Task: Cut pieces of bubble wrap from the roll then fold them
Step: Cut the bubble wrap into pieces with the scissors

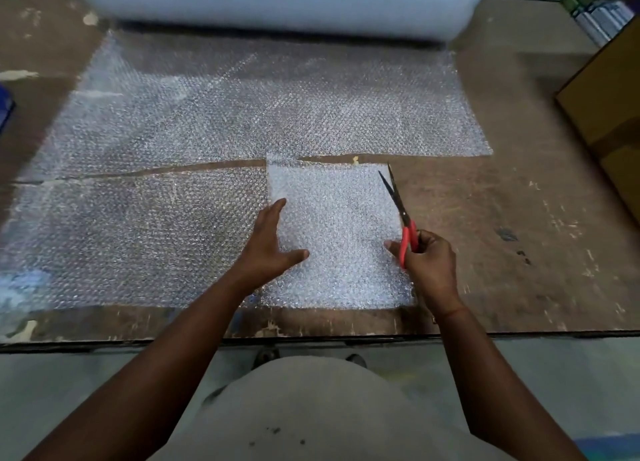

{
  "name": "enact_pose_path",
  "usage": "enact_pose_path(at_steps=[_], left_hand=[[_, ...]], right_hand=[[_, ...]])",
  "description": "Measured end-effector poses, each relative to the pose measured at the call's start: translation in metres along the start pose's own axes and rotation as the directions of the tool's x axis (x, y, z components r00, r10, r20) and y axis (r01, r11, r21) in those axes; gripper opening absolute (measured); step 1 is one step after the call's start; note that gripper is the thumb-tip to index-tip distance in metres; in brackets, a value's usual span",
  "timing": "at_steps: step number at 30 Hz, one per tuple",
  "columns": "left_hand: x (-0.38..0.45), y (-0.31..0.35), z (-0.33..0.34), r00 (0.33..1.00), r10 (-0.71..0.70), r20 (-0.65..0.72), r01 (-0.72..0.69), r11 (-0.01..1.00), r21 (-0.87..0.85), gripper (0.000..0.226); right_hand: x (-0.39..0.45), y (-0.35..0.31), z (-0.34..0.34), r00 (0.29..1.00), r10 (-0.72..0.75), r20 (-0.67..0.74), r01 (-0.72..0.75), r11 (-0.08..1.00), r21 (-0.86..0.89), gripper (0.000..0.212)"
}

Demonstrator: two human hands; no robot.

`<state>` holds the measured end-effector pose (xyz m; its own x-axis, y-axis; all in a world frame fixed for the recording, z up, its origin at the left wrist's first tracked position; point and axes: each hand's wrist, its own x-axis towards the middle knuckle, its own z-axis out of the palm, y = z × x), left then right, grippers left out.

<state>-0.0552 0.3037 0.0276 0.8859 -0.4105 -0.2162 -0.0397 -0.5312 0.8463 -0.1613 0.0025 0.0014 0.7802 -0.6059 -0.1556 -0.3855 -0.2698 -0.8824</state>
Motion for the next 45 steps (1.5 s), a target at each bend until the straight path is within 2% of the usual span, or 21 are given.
enact_pose_path(at_steps=[3, 5, 7, 9, 11, 15, 17, 19, 23, 26, 32, 40, 45], left_hand=[[0.000, -0.004, 0.001, 0.999, 0.014, -0.029, -0.012, 0.999, 0.052, 0.112], [-0.004, -0.005, 0.000, 0.991, 0.059, -0.116, -0.035, 0.980, 0.194, 0.110], [-0.009, -0.008, -0.004, 0.959, 0.160, -0.235, -0.064, 0.928, 0.368, 0.104], [-0.012, -0.017, -0.010, 0.924, 0.255, -0.285, -0.093, 0.873, 0.479, 0.097], [-0.013, -0.034, -0.016, 0.923, 0.278, -0.267, -0.093, 0.833, 0.546, 0.095], [-0.019, -0.064, -0.021, 0.974, 0.200, -0.103, -0.077, 0.728, 0.682, 0.097], [-0.023, -0.071, -0.019, 0.984, 0.167, -0.055, -0.083, 0.717, 0.692, 0.093], [-0.026, -0.072, -0.015, 0.986, 0.153, -0.062, -0.068, 0.718, 0.693, 0.089], [-0.028, -0.066, -0.009, 0.993, 0.100, -0.062, -0.027, 0.712, 0.701, 0.085], [-0.029, -0.061, -0.009, 0.994, 0.097, -0.053, -0.034, 0.725, 0.688, 0.088], [-0.037, -0.069, -0.034, 0.971, 0.199, -0.129, -0.063, 0.743, 0.666, 0.082], [-0.062, -0.130, -0.093, 0.951, 0.145, -0.272, 0.090, 0.715, 0.693, 0.078], [-0.065, -0.140, -0.104, 0.963, 0.137, -0.232, 0.064, 0.721, 0.689, 0.079]], right_hand=[[-0.012, -0.011, -0.007, 0.995, -0.059, -0.077, 0.045, 0.984, -0.170, 0.035], [-0.022, -0.022, -0.010, 0.984, -0.084, -0.156, 0.040, 0.962, -0.269, 0.033], [-0.029, -0.029, -0.007, 0.976, -0.112, -0.189, 0.052, 0.955, -0.293, 0.034], [-0.031, -0.034, 0.001, 0.976, -0.138, -0.170, 0.089, 0.960, -0.265, 0.034], [-0.032, -0.039, 0.015, 0.974, -0.176, -0.141, 0.143, 0.966, -0.215, 0.033], [-0.038, -0.047, 0.059, 0.954, -0.293, -0.060, 0.282, 0.949, -0.143, 0.037], [-0.040, -0.046, 0.082, 0.940, -0.339, 0.033, 0.339, 0.924, -0.177, 0.043], [-0.044, -0.048, 0.102, 0.928, -0.354, 0.119, 0.373, 0.894, -0.249, 0.039], [-0.052, -0.047, 0.117, 0.920, -0.340, 0.195, 0.387, 0.871, -0.304, 0.032], [-0.051, -0.044, 0.108, 0.925, -0.322, 0.202, 0.372, 0.877, -0.306, 0.037], [-0.041, -0.036, 0.085, 0.924, -0.324, 0.201, 0.375, 0.869, -0.321, 0.041], [-0.033, -0.031, 0.059, 0.945, -0.282, 0.167, 0.324, 0.878, -0.353, 0.048], [-0.033, -0.028, 0.052, 0.957, -0.248, 0.149, 0.285, 0.898, -0.336, 0.054]])
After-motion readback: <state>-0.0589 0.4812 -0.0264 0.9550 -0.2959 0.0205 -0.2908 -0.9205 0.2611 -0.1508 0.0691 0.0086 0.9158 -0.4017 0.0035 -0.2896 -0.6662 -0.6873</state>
